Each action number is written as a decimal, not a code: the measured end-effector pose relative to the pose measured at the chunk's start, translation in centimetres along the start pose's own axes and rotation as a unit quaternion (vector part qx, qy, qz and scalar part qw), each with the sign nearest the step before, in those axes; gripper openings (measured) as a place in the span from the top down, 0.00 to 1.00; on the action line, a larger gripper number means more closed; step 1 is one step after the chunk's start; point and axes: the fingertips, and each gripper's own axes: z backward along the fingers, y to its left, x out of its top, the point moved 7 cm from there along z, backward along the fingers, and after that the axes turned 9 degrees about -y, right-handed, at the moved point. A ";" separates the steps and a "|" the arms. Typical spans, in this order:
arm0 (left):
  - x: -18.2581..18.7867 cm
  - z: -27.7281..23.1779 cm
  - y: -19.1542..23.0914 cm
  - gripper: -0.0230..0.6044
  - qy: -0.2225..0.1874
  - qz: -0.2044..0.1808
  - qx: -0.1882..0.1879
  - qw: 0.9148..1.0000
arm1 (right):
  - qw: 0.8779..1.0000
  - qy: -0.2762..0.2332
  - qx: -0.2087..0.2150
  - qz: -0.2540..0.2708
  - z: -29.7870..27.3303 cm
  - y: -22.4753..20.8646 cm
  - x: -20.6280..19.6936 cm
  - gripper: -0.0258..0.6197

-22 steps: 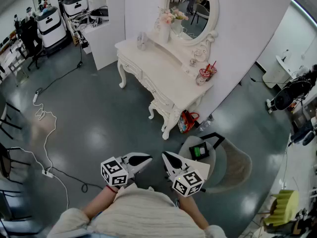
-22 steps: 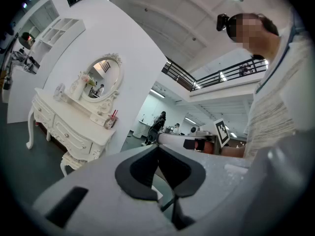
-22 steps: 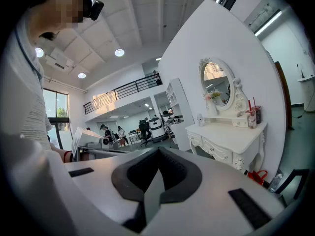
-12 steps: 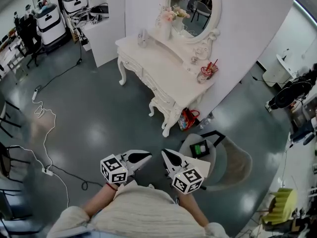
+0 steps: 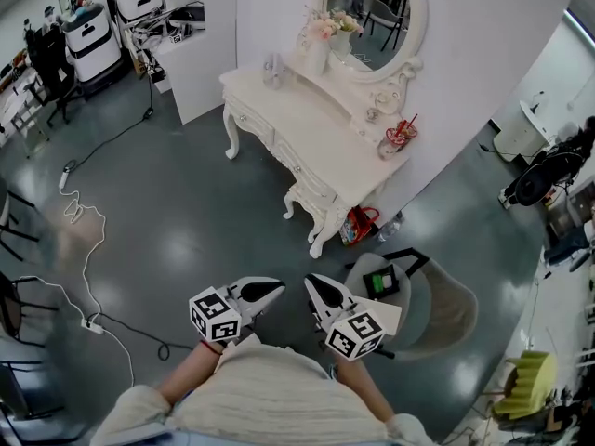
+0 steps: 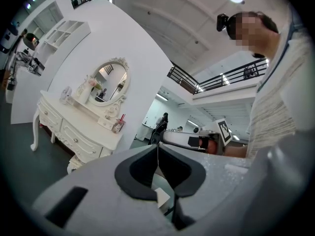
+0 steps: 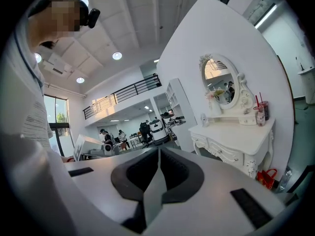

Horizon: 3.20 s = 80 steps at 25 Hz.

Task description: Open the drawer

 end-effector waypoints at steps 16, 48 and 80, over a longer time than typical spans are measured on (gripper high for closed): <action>6.6 6.1 11.2 0.94 0.001 -0.027 -0.017 0.999 | 0.999 -0.024 -0.026 0.006 -13.0 3.1 -1.2 0.94; 9.2 -14.8 28.6 0.94 0.052 -0.009 -0.007 0.999 | 0.999 0.036 -0.018 -0.011 -24.9 -20.6 4.0 0.94; 4.6 -24.3 42.3 0.94 0.130 -0.019 0.053 0.990 | 0.993 0.106 -0.042 -0.021 -30.5 -34.8 2.1 0.94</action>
